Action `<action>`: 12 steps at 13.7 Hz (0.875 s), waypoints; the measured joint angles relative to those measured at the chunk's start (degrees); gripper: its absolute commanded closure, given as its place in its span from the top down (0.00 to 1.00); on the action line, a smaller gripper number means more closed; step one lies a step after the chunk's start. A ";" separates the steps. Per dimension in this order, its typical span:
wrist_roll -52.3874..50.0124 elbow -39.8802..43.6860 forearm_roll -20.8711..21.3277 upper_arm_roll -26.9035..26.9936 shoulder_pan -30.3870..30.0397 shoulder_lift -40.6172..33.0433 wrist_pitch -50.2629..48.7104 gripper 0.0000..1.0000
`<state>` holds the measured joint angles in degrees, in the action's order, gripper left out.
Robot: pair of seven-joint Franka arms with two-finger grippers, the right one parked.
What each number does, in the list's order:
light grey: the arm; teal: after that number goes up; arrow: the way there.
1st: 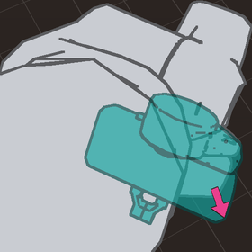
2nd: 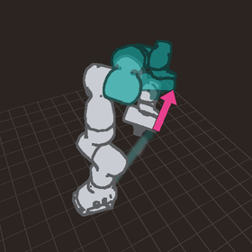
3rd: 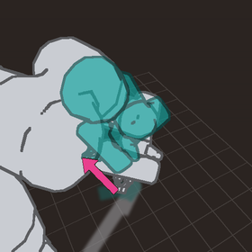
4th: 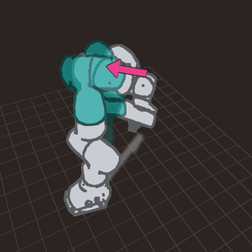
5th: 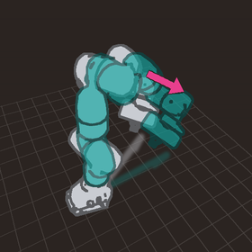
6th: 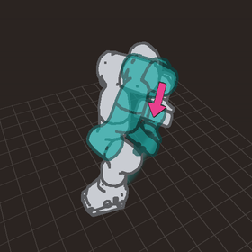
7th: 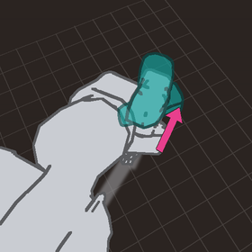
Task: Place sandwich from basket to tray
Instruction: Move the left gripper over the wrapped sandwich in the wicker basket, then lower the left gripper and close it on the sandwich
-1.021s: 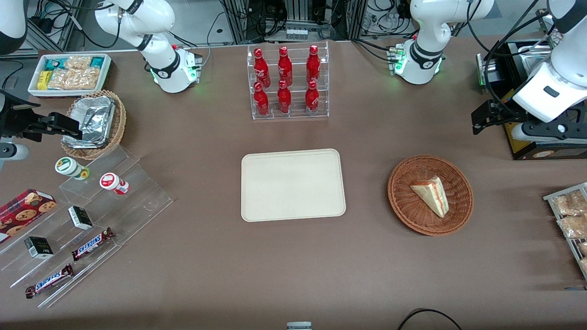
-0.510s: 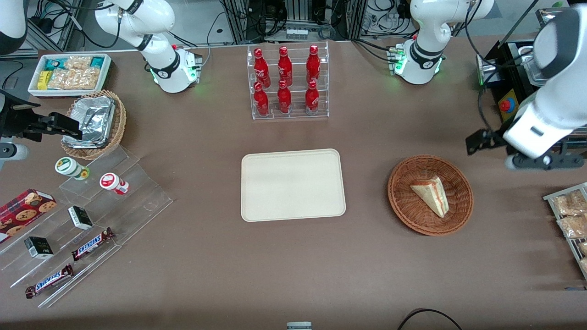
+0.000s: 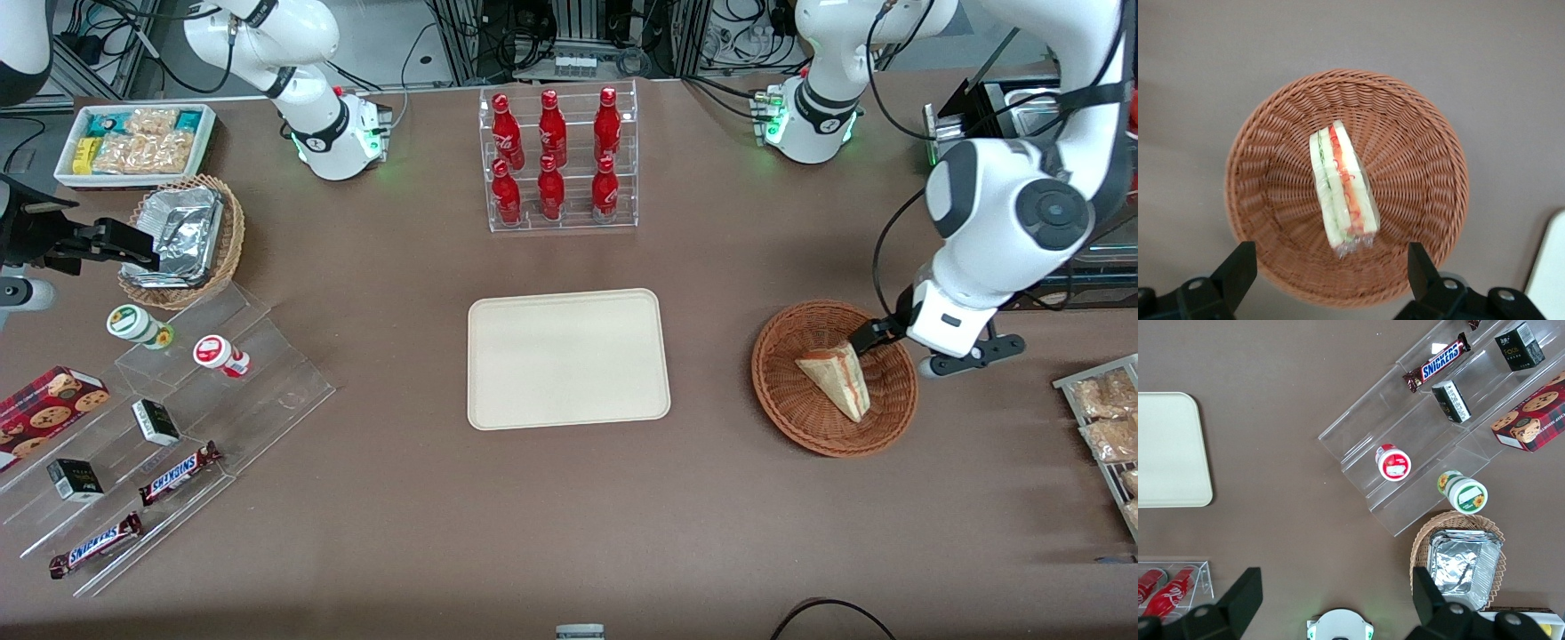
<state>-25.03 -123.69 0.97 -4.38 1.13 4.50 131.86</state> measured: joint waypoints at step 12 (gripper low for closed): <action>-7.39 -10.89 -0.01 -0.01 0.01 11.20 26.50 0.00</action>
<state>-32.42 -134.58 0.96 -4.39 1.14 15.70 158.37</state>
